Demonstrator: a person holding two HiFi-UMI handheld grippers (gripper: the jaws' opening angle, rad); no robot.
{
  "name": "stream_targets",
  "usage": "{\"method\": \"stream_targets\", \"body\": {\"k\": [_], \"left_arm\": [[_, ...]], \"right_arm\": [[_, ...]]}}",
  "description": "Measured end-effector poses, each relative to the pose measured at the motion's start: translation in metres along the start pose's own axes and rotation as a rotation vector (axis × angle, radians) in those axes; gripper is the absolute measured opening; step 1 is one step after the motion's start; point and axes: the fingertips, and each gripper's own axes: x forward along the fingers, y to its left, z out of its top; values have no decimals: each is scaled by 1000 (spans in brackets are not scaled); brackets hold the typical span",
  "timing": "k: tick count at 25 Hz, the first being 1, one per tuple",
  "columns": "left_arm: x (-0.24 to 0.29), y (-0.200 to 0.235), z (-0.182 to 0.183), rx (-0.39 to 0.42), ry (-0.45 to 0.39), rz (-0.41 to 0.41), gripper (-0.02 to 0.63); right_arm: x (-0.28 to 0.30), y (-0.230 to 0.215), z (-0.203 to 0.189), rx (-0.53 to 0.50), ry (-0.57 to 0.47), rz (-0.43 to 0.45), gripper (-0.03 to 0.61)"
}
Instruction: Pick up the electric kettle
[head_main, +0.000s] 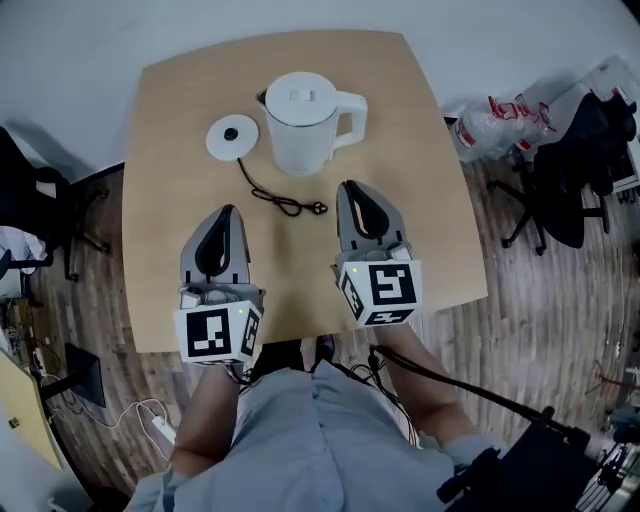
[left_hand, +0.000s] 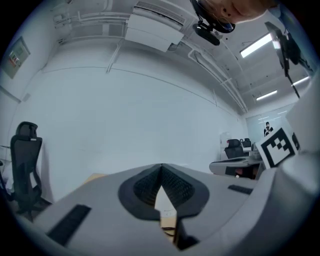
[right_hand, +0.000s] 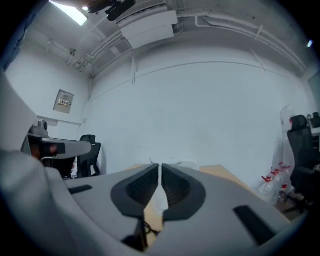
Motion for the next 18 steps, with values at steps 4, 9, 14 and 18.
{"method": "stream_targets", "body": {"k": [4,9,14,18], "left_arm": [[-22,-10,31,43,-63,25,0],[-61,-24,59,79,-112,54,0],[-77,-23,68,97,-125,97,0],[-85,-19,72,99,-129,122,0]], "right_arm": [[-26,17,38,-76,-77,46,7],[-68,36,63,-133,-136,74,3],[-82,50,68,-150,-160,116,2],[-88,60,72,-166,-173,141,2]]}}
